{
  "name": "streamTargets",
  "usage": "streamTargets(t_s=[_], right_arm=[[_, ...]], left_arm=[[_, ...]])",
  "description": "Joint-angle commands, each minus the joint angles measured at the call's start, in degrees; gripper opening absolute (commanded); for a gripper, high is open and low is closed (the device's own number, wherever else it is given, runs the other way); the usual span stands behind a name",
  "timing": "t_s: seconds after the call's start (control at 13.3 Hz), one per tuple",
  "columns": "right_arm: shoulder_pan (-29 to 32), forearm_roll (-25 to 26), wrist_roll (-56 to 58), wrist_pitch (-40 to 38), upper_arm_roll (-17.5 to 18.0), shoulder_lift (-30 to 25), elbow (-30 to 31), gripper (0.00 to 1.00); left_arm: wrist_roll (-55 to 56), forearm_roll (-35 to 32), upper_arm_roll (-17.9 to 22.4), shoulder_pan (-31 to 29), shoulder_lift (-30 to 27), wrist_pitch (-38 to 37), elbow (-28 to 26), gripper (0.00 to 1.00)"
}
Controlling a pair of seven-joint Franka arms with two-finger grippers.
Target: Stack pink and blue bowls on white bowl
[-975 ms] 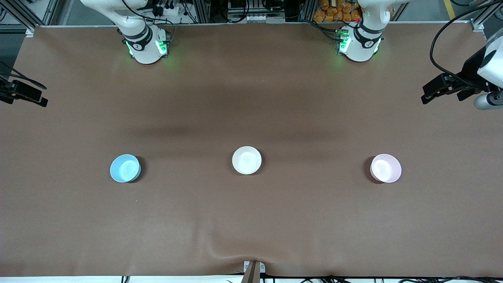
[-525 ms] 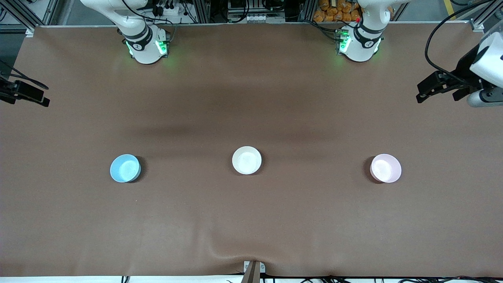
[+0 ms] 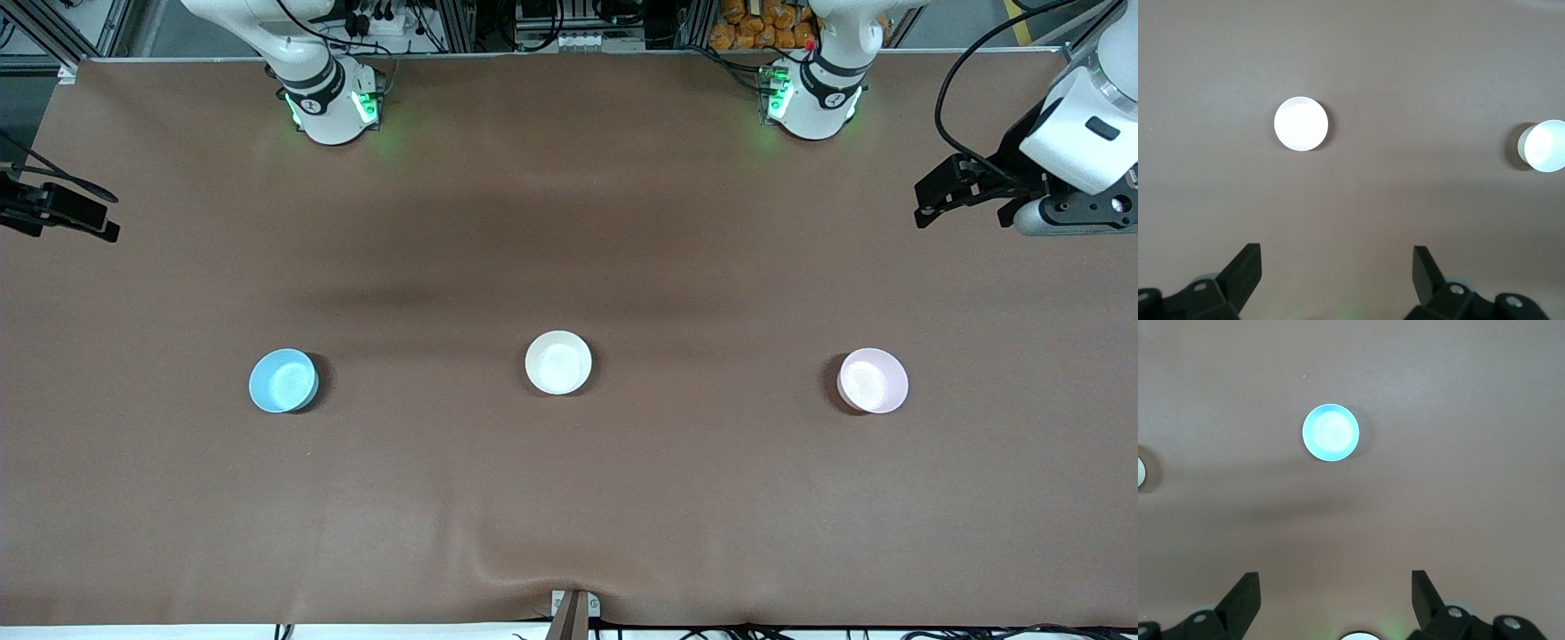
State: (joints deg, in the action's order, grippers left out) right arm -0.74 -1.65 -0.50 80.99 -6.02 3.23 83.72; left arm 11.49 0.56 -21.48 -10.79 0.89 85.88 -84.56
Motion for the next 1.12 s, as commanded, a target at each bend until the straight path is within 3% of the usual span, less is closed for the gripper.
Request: streamTargets(t_s=[0.0, 0.3, 1.05], right_arm=[[0.12, 0.50, -0.03, 0.05, 0.13, -0.41, 0.39, 1.00], [2.40, 0.59, -0.03, -0.04, 2.85, -0.50, 0.31, 1.00], [1.97, 0.59, -0.20, 0.04, 3.12, -0.59, 0.22, 1.00]], left_arm=[[-0.95, -0.56, -0.50, -0.20, 0.08, -0.28, 0.27, 1.00], [-1.03, -0.47, -0.50, -0.28, 0.25, -0.28, 0.18, 1.00], [-1.21, -0.56, -0.41, -0.55, 2.00, -0.36, -0.61, 1.00]])
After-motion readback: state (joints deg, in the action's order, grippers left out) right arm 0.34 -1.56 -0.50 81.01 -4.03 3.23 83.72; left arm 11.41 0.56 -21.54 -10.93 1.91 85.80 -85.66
